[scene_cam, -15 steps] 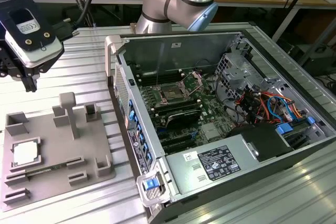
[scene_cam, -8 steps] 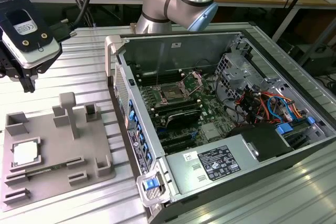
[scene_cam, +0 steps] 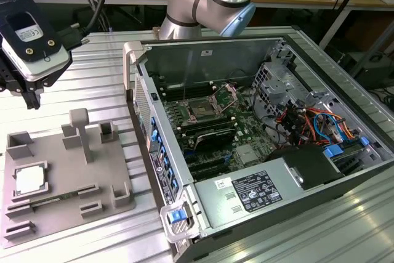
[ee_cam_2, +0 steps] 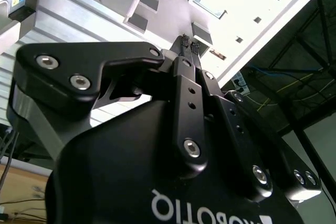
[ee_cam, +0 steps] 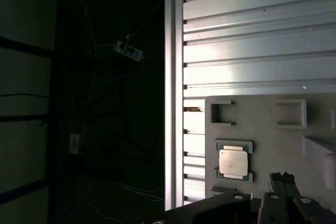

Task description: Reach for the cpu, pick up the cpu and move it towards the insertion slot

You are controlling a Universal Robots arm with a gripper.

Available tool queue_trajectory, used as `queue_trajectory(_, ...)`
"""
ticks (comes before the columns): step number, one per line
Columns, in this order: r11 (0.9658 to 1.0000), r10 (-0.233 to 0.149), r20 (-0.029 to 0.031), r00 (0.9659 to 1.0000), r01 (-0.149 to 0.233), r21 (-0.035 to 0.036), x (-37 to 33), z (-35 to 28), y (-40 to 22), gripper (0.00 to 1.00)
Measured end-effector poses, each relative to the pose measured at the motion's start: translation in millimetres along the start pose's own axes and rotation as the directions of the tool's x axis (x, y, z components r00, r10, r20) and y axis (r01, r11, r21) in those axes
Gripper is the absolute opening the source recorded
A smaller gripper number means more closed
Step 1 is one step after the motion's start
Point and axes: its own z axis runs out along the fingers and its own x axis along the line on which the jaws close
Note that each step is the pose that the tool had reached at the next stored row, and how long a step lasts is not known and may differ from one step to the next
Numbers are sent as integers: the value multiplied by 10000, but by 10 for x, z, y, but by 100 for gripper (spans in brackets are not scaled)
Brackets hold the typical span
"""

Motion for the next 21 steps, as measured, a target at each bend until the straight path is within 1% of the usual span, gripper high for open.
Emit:
queue_trajectory(6, 10000, 2, -40, 10000, -2, -1, 1, 2, -2, 11)
queue_trajectory(13, 10000, 2, -55, 10000, -2, -2, 20, 5, -11, 11)
queue_trajectory(21, 10000, 1, -57, 10000, -2, -1, 35, 6, -16, 11)
